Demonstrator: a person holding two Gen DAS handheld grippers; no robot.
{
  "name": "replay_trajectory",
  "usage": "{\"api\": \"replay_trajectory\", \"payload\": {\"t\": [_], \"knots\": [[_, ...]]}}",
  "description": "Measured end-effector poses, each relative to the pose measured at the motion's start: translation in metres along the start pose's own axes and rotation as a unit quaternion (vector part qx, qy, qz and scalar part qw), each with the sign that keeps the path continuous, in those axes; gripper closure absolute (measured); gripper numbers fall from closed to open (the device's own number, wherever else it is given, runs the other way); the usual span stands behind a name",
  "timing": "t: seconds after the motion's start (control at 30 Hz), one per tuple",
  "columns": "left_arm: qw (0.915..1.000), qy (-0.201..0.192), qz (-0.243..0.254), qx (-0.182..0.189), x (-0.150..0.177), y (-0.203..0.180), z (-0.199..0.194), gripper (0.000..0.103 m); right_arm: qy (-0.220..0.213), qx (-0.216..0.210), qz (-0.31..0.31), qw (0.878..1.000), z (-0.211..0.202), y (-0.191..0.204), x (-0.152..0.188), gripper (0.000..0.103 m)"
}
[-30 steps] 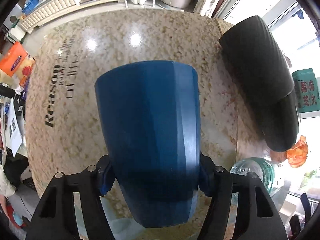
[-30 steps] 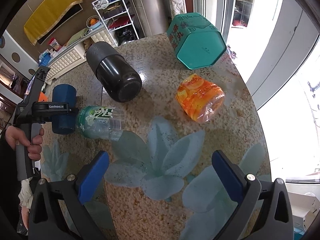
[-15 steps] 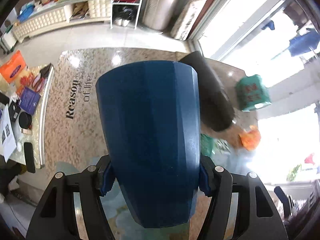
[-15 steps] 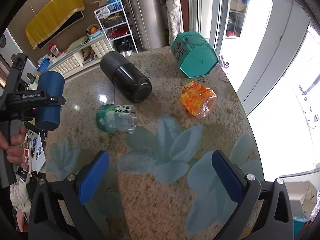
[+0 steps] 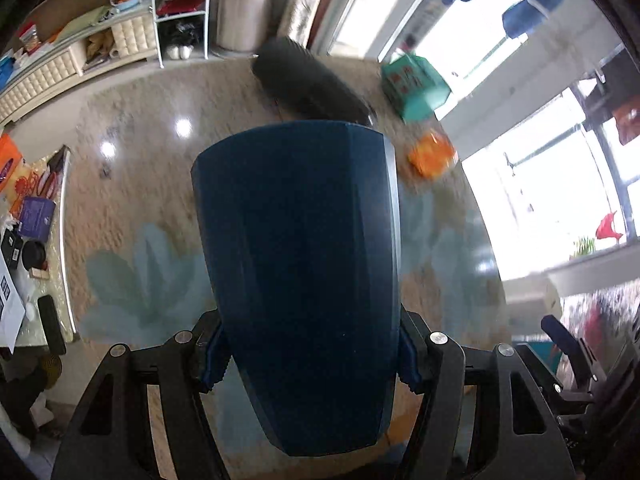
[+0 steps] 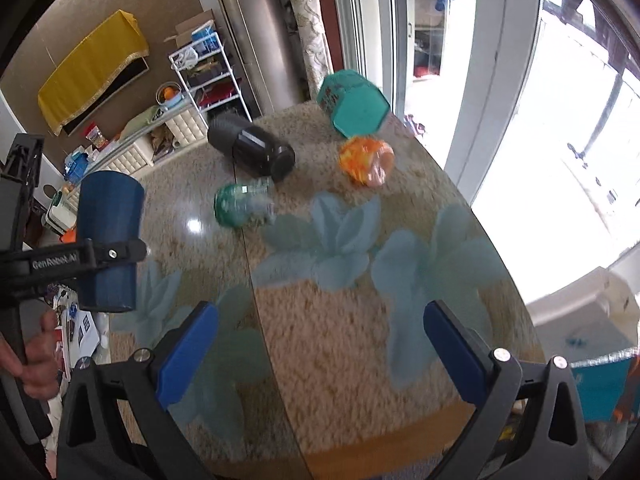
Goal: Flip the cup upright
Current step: 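Lift the blue cup with the left tool and rotate it, then lower the blue cup toward the table and open the left tool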
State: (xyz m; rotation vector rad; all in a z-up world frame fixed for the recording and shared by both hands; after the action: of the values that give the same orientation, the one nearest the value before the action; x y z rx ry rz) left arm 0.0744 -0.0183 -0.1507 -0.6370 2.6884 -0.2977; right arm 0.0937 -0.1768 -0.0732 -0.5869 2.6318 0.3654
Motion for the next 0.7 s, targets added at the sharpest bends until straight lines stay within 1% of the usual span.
{"api": "replay_trajectory", "payload": {"t": [0.07, 0.17, 0.27, 0.37, 0.57, 0.7], "knots": [[0.9999, 0.013, 0.01, 0.004, 0.015, -0.01, 0.007, 0.033, 0.008, 0.006, 0.001, 1.0, -0.002, -0.002, 0.009, 0.0], [0.9994, 0.032, 0.006, 0.012, 0.035, -0.021, 0.019, 0.033, 0.015, 0.01, -0.004, 1.0, -0.006, -0.005, 0.02, 0.0], [0.9986, 0.053, 0.002, 0.01, 0.05, -0.033, 0.035, 0.033, 0.025, 0.014, -0.008, 1.0, -0.009, -0.014, 0.026, 0.0], [0.9972, 0.075, -0.005, 0.009, 0.059, -0.043, 0.052, 0.033, 0.034, 0.022, -0.011, 0.999, -0.013, -0.025, 0.032, 0.0], [0.9948, 0.099, -0.019, -0.012, 0.062, -0.053, 0.094, 0.033, 0.055, 0.028, -0.011, 0.998, -0.015, -0.059, 0.037, 0.0], [0.9916, 0.12, -0.041, -0.029, 0.071, -0.054, 0.122, 0.033, 0.067, 0.026, -0.014, 0.997, -0.011, -0.076, 0.038, 0.0]]}}
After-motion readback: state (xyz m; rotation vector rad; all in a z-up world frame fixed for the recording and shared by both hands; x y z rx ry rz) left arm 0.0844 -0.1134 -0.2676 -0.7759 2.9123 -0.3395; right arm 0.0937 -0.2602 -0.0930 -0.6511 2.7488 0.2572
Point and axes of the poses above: each gripper's, at about its wrist camera, not at the fingertips, and z roughly the way its jaws point, y to its left, x to its underside, the point moved 8 cm from there along z, roughly the way its jaws point, and after that the axes turned 2 degrees about -y, right-handed, at the moved point
